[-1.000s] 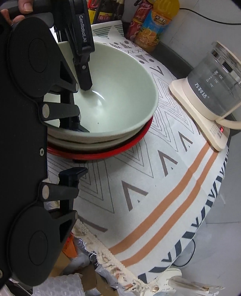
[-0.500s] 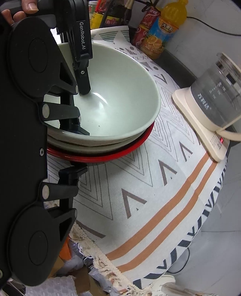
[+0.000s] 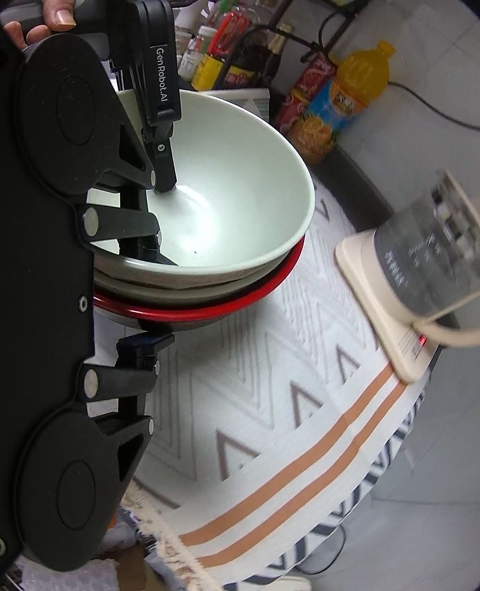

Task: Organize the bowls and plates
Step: 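Lift the red bowl stack with both grippers and carry it over the plates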

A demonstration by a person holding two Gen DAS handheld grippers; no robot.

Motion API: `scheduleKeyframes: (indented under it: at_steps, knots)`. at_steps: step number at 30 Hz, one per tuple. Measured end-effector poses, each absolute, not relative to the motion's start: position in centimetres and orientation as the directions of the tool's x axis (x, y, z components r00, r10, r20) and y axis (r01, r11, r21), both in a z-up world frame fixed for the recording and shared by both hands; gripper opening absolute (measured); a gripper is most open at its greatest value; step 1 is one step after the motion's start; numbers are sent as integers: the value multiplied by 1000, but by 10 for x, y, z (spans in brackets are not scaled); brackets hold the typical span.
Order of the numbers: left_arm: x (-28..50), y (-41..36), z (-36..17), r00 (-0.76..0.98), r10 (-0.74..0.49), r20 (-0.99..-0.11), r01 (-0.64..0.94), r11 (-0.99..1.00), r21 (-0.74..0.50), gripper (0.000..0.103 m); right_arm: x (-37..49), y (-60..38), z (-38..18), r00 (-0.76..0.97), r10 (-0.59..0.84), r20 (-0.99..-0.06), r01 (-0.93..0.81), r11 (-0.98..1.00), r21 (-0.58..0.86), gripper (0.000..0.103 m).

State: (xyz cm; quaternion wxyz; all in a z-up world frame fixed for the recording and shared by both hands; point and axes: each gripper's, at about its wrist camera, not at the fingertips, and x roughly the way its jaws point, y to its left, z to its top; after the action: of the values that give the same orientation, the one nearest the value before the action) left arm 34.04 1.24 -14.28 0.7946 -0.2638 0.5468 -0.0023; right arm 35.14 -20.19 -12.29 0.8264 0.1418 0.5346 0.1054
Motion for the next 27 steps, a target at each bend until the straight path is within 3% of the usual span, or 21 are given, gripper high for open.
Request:
scheduleKeyframes:
  at_steps: [27]
  knots:
    - [272, 93, -86, 542, -97, -835, -494, 767, -410, 32, 369, -104, -76, 350, 489, -799, -312, 865, 393, 32]
